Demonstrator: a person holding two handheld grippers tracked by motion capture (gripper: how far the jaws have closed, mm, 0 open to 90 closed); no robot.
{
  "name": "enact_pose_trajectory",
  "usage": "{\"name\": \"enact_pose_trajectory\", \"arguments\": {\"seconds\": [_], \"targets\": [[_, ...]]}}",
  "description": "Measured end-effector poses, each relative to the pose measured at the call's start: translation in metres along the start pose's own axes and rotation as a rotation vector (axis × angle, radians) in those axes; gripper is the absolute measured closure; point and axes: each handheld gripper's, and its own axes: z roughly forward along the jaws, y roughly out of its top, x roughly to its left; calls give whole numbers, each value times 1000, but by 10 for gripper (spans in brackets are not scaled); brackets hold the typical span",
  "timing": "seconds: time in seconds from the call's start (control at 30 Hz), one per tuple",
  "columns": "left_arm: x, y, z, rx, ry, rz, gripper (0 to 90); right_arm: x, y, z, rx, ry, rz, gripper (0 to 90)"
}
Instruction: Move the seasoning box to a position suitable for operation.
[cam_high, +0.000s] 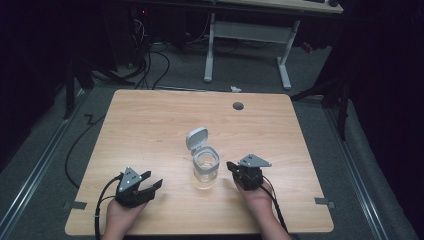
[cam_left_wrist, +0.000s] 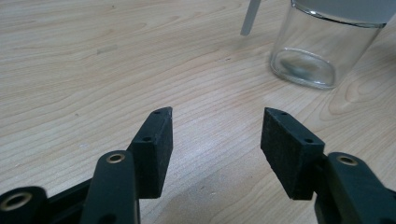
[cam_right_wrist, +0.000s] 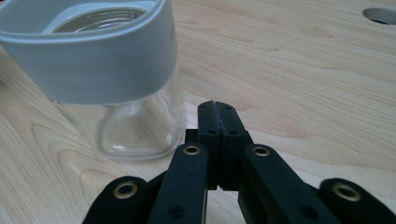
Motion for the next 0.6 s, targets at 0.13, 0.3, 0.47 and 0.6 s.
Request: {"name": "enact_pose_trajectory", "arguments": {"seconds": [0.13, 0.3, 0.47, 0.6], "targets": [[0, 0, 0, 0, -9, -3, 474, 3, 3, 7, 4, 13, -9, 900], [-2, 1, -1, -7, -18, -7, 502, 7, 4, 13, 6, 26, -21, 900], [-2, 1, -1, -7, -15, -8, 511, 10, 4, 15, 11, 16, -21, 900], [-2, -1, 0, 7, -17, 3, 510, 9, 5, 15, 8, 17, -20, 900]]}}
